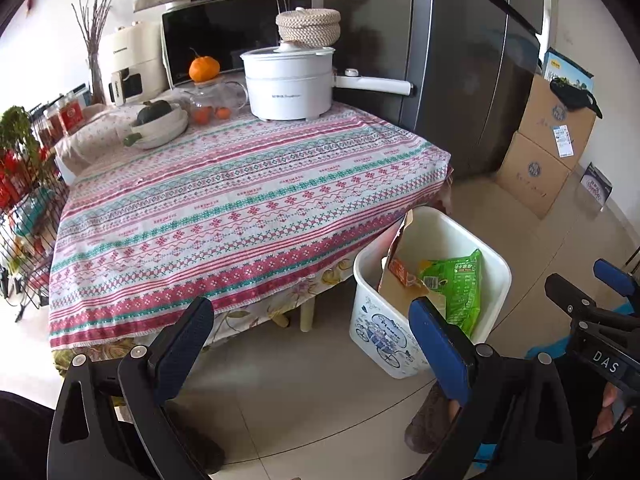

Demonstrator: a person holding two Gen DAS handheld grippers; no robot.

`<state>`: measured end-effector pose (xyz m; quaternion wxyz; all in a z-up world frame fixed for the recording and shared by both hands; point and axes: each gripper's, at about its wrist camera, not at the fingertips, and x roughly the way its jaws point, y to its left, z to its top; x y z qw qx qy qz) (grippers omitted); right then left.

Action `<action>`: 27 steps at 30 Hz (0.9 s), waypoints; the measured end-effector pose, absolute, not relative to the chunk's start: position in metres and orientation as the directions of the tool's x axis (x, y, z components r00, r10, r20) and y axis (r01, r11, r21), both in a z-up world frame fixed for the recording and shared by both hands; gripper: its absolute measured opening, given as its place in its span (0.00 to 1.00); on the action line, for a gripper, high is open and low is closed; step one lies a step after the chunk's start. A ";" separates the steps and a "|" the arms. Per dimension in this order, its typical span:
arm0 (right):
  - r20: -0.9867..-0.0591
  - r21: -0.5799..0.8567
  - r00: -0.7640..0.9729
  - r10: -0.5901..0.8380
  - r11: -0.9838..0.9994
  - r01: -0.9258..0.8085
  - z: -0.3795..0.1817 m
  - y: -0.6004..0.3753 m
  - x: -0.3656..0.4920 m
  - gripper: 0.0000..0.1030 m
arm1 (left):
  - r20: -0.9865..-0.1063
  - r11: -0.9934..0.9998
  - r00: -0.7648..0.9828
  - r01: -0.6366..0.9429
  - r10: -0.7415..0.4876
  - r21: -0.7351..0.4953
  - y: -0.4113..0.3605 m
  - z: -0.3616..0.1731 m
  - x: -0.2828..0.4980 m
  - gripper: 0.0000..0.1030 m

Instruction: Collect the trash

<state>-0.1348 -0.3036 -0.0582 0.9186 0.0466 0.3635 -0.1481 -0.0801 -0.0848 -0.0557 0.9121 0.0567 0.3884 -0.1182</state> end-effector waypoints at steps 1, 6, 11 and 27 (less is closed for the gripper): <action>-0.677 -0.031 0.694 -0.243 0.953 0.303 -0.058 -0.301 -0.135 0.89 | -0.721 0.966 0.671 0.259 -0.171 0.012 -0.084 -0.056 -0.080 0.96; -0.678 -0.066 0.688 -0.259 0.954 0.293 -0.063 -0.295 -0.131 0.89 | -0.727 0.964 0.661 0.266 -0.186 -0.004 -0.083 -0.057 -0.079 0.96; -0.685 -0.068 0.684 -0.250 0.957 0.281 -0.066 -0.292 -0.130 0.89 | -0.729 0.963 0.658 0.268 -0.190 -0.010 -0.083 -0.057 -0.080 0.96; -0.687 -0.081 0.681 -0.253 0.958 0.273 -0.067 -0.290 -0.128 0.89 | -0.738 0.963 0.647 0.270 -0.192 -0.013 -0.087 -0.059 -0.080 0.96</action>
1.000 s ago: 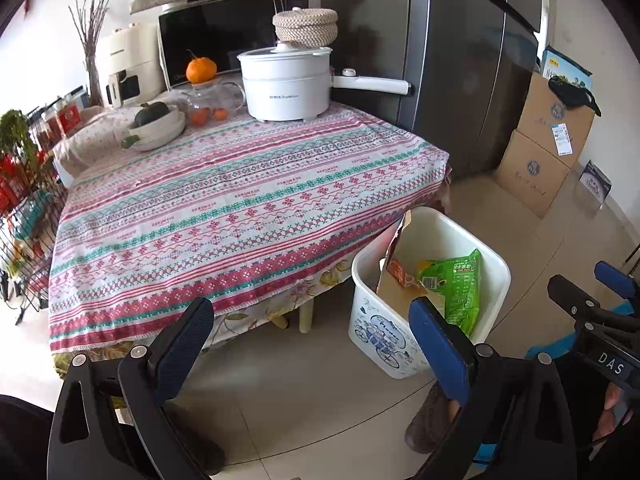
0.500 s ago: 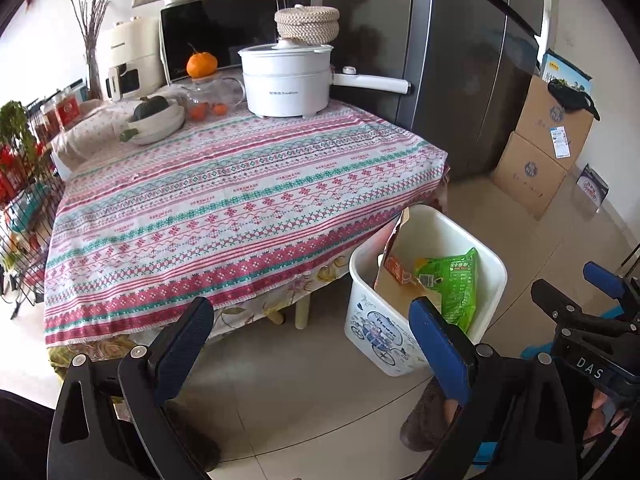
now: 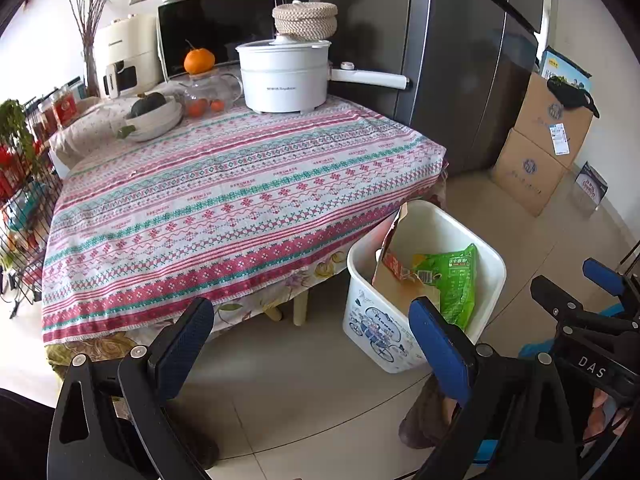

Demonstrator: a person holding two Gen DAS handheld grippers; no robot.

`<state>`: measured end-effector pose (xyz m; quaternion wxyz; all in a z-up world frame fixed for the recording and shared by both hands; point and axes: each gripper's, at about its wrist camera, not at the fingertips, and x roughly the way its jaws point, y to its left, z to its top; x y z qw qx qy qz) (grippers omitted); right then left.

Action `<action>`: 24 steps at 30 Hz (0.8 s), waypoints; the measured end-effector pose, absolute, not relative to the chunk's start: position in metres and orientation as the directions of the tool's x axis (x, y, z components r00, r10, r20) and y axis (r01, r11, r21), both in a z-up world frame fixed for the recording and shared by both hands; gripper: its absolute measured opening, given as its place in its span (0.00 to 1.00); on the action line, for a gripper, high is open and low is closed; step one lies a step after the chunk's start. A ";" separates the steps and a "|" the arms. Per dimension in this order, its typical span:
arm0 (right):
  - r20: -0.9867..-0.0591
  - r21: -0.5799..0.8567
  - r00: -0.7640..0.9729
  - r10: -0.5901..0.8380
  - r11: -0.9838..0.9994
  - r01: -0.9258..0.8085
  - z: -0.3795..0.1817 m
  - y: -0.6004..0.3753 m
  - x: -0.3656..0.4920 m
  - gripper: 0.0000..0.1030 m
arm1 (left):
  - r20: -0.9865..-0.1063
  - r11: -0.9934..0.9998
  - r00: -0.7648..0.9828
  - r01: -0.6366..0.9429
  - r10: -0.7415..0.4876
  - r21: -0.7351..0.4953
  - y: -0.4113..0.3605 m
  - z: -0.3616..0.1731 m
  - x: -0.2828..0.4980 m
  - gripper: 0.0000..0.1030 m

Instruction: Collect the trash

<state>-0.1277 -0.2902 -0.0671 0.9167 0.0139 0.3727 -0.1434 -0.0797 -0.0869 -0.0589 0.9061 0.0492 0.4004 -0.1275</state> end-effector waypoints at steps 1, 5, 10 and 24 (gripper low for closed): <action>-0.688 -0.081 0.681 -0.252 0.959 0.273 -0.067 -0.290 -0.128 0.89 | -0.738 0.963 0.647 0.271 -0.191 -0.012 -0.087 -0.059 -0.080 0.96; -0.688 -0.078 0.682 -0.250 0.959 0.272 -0.067 -0.289 -0.128 0.89 | -0.739 0.963 0.647 0.269 -0.190 -0.012 -0.088 -0.059 -0.080 0.96; -0.687 -0.078 0.682 -0.250 0.959 0.273 -0.067 -0.289 -0.128 0.89 | -0.744 0.962 0.640 0.274 -0.191 -0.011 -0.086 -0.061 -0.079 0.96; -0.688 -0.075 0.682 -0.248 0.959 0.273 -0.068 -0.286 -0.128 0.89 | -0.749 0.961 0.635 0.278 -0.191 -0.010 -0.085 -0.062 -0.079 0.96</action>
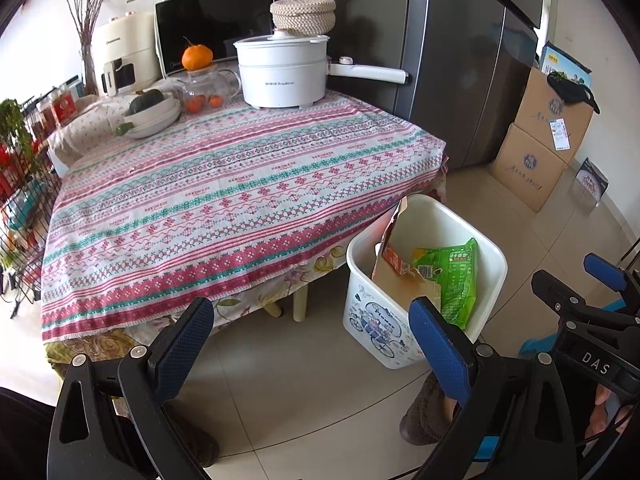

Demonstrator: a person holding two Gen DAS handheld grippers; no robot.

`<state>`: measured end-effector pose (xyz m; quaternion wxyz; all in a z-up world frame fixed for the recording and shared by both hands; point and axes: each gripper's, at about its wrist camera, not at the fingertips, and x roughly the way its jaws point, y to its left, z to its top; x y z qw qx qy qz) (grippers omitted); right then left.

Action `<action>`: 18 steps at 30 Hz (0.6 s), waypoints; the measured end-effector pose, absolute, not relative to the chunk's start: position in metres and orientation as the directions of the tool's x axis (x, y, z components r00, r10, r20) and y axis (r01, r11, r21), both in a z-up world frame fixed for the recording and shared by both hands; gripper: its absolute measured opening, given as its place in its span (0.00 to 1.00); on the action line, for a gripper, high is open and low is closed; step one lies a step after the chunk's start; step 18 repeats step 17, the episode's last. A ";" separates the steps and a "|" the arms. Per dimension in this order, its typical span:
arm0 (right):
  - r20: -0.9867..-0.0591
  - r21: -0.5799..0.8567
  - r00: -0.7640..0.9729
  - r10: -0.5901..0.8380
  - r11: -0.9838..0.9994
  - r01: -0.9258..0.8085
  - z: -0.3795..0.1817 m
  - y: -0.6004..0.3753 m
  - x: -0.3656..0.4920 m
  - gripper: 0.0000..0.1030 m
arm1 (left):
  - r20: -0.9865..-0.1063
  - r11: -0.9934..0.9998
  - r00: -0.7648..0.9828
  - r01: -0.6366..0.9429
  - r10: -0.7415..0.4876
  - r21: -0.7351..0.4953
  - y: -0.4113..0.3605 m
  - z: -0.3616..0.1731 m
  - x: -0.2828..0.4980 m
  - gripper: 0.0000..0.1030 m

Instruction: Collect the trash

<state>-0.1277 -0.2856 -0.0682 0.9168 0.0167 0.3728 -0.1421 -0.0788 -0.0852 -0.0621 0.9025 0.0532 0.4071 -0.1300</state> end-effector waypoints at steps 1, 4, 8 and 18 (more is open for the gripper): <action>-0.688 -0.076 0.681 -0.249 0.959 0.273 -0.068 -0.286 -0.128 0.89 | -0.749 0.961 0.634 0.278 -0.191 -0.010 -0.085 -0.062 -0.079 0.96; -0.688 -0.074 0.682 -0.248 0.959 0.273 -0.068 -0.285 -0.128 0.89 | -0.751 0.960 0.632 0.279 -0.194 -0.013 -0.084 -0.063 -0.078 0.96; -0.689 -0.074 0.681 -0.248 0.959 0.274 -0.068 -0.285 -0.128 0.89 | -0.753 0.960 0.629 0.279 -0.193 -0.013 -0.083 -0.064 -0.078 0.96; -0.690 -0.075 0.680 -0.249 0.959 0.275 -0.070 -0.280 -0.130 0.89 | -0.755 0.961 0.624 0.273 -0.203 -0.033 -0.076 -0.064 -0.077 0.96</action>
